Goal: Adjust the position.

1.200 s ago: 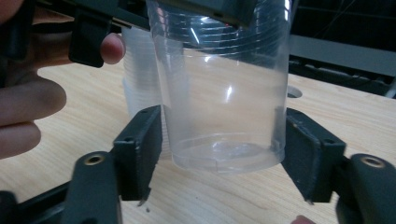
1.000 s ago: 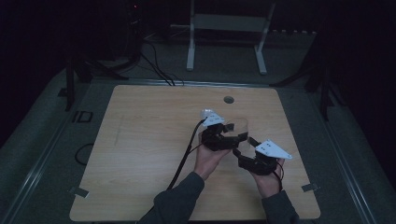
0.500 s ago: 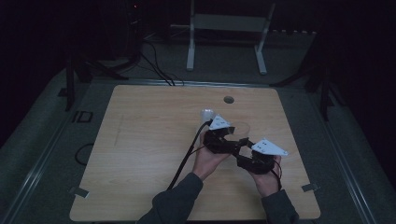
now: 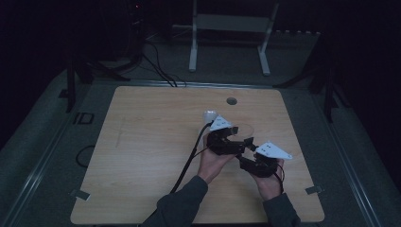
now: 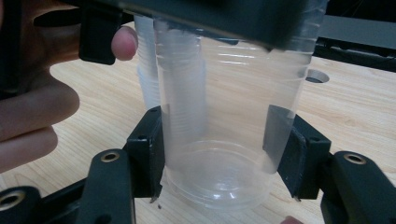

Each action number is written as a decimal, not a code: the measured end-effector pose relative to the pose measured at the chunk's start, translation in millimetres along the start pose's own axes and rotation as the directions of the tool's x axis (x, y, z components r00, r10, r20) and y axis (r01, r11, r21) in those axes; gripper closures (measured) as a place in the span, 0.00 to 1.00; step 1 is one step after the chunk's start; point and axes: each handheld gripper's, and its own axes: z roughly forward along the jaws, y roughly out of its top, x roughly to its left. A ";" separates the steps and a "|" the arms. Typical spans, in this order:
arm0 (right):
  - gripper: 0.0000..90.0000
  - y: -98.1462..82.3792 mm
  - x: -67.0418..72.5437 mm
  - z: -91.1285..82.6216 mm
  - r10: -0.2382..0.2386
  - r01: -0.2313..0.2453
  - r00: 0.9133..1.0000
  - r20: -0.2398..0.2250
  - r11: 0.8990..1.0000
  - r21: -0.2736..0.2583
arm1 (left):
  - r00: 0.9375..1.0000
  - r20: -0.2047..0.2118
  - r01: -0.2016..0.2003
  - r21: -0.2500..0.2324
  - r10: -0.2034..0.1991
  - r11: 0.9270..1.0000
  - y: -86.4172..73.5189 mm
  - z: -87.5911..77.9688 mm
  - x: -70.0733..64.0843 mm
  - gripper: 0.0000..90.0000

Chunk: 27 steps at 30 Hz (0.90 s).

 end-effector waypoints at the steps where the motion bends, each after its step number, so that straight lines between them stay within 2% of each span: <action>1: 0.46 -0.1 0.1 -0.1 0.000 0.000 1.000 0.000 1.000 -0.001 | 1.000 0.000 0.000 -0.001 0.000 1.000 0.0 -0.3 0.0 0.29; 11: 0.46 0.0 0.7 -0.9 -0.003 0.003 1.000 -0.004 1.000 -0.011 | 1.000 -0.005 -0.008 -0.032 0.008 0.999 -1.3 -2.1 -1.3 0.30; 15: 0.46 -0.4 0.4 -0.6 -0.006 0.006 1.000 -0.008 1.000 -0.007 | 1.000 -0.007 -0.013 -0.034 0.013 0.999 -1.4 -2.2 -1.4 0.30; 21: 0.42 -2.6 0.1 -0.8 -0.004 0.004 1.000 -0.008 1.000 -0.001 | 0.999 -0.016 -0.046 -0.021 0.046 0.999 -3.7 -2.3 -2.1 0.31; 27: 0.38 -4.7 -1.9 -0.5 0.002 -0.002 1.000 -0.011 1.000 -0.003 | 0.998 -0.028 -0.053 -0.025 0.052 0.998 -3.9 -2.5 -2.3 0.31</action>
